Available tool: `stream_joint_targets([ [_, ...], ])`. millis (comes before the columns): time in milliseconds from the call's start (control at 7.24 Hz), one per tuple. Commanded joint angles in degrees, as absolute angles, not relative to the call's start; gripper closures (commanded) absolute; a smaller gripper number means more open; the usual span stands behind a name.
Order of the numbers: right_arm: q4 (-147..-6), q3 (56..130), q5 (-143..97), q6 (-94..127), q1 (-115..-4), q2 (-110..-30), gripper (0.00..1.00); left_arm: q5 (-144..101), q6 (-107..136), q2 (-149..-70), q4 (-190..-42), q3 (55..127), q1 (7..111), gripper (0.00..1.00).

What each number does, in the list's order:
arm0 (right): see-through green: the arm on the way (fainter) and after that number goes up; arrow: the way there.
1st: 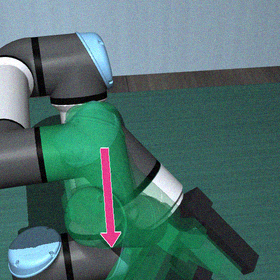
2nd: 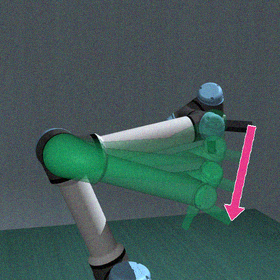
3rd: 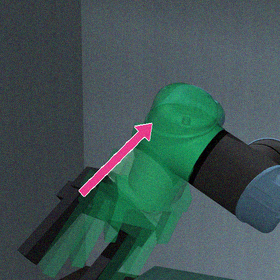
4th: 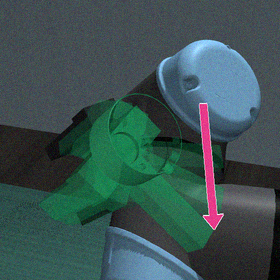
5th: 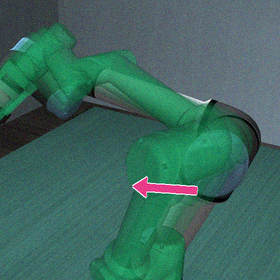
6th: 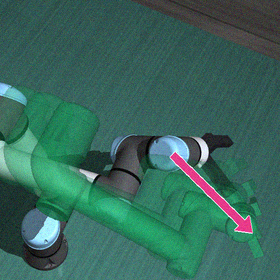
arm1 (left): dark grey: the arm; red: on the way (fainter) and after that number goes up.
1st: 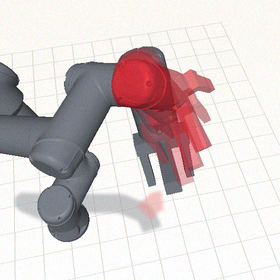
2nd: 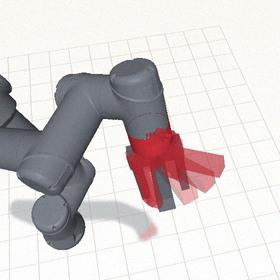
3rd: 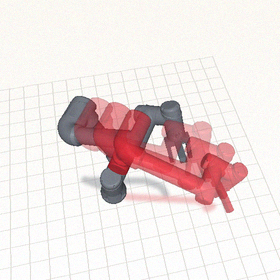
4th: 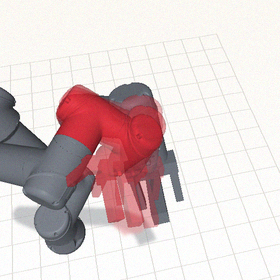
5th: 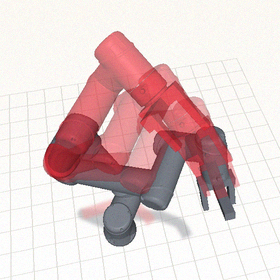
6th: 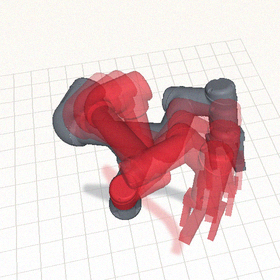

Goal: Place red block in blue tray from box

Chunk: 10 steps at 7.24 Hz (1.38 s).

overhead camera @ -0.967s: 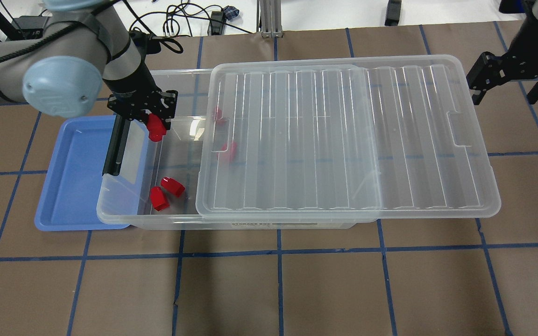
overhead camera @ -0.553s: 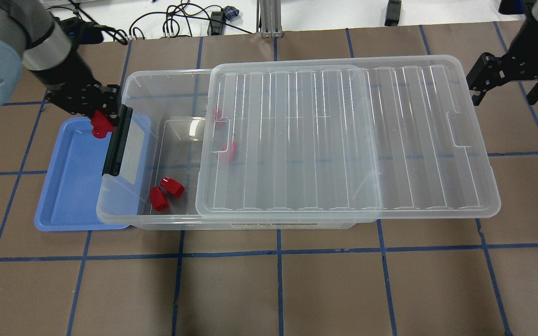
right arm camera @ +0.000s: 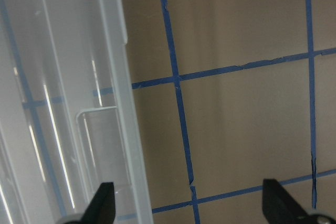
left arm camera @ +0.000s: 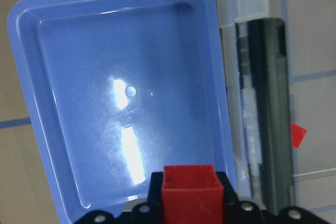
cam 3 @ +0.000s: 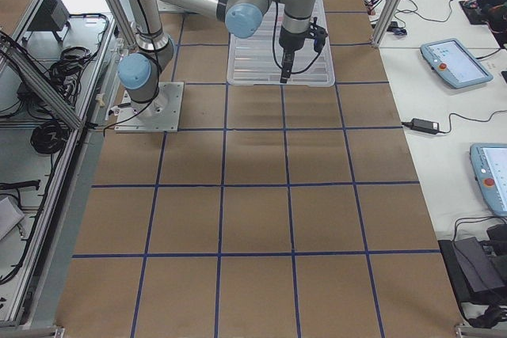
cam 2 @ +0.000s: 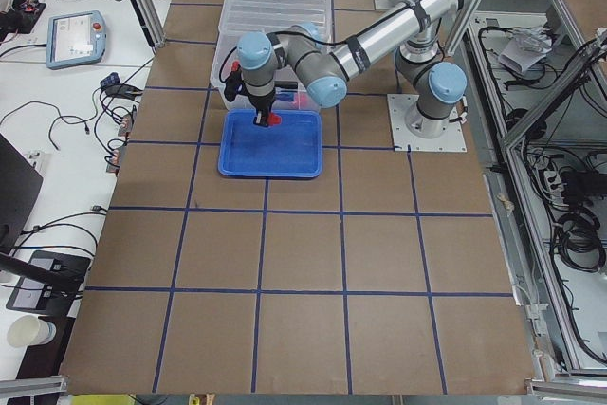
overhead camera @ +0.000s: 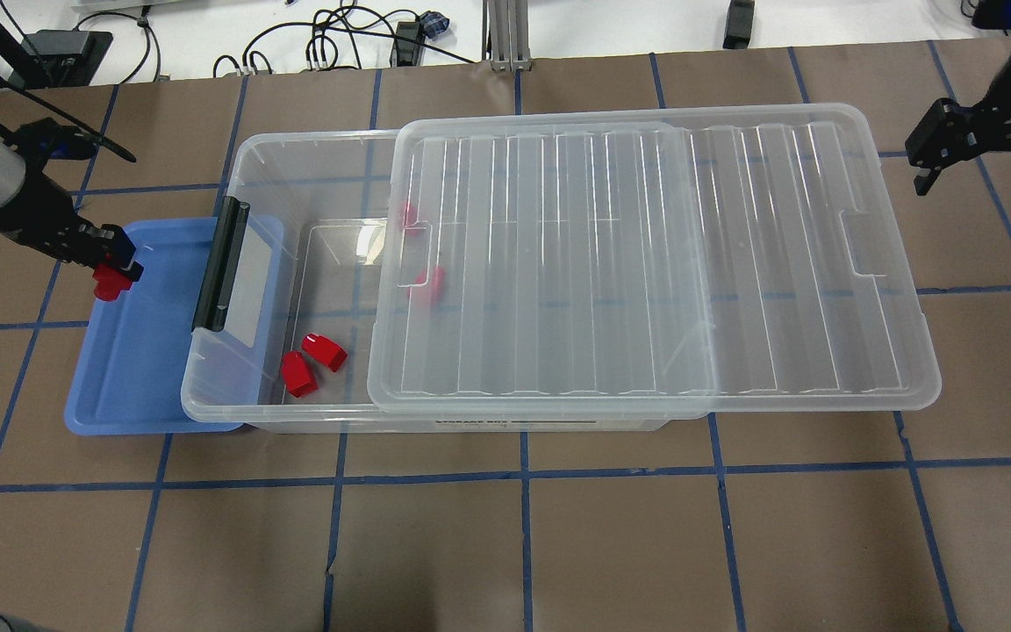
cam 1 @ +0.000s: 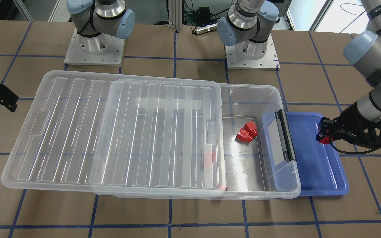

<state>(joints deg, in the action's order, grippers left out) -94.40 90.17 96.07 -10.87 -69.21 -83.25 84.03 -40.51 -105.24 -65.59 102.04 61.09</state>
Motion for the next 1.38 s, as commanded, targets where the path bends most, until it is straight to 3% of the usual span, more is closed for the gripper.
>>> stream_joint_targets([
  [0, -95.9, 90.6, 96.0, -11.2, -67.5, -81.0, 0.00, 84.5, -41.3, -109.0, -53.4, 107.8, 60.6, 0.86],
  [138, -96.9, 90.9, 96.2, -11.9, -67.4, -79.8, 0.00, 84.2, -41.0, -110.6, -51.4, 108.5, 60.6, 0.48],
  [276, -97.4, 91.4, 96.5, -12.0, -67.3, -79.5, 0.00, 84.5, -41.1, -111.2, -51.2, 108.1, 60.6, 0.35],
  [414, -97.8, 92.5, 99.2, -12.0, -67.3, -79.1, 0.00, 85.1, -39.7, -109.6, -51.7, 107.7, 61.1, 0.15],
  [553, -101.4, 93.9, 99.8, -13.1, -67.3, -78.8, 0.00, 87.5, -37.8, -107.3, -52.9, 107.2, 62.1, 0.00],
  [829, -102.7, 95.2, 99.8, -13.7, -67.5, -78.8, 0.00, 90.8, -32.4, -100.8, -63.6, 104.0, 67.4, 0.00],
  [1243, -102.2, 96.1, 99.0, -13.7, -68.2, -79.5, 0.00, 90.7, -7.1, -93.6, -85.0, 91.2, 84.0, 0.00],
])
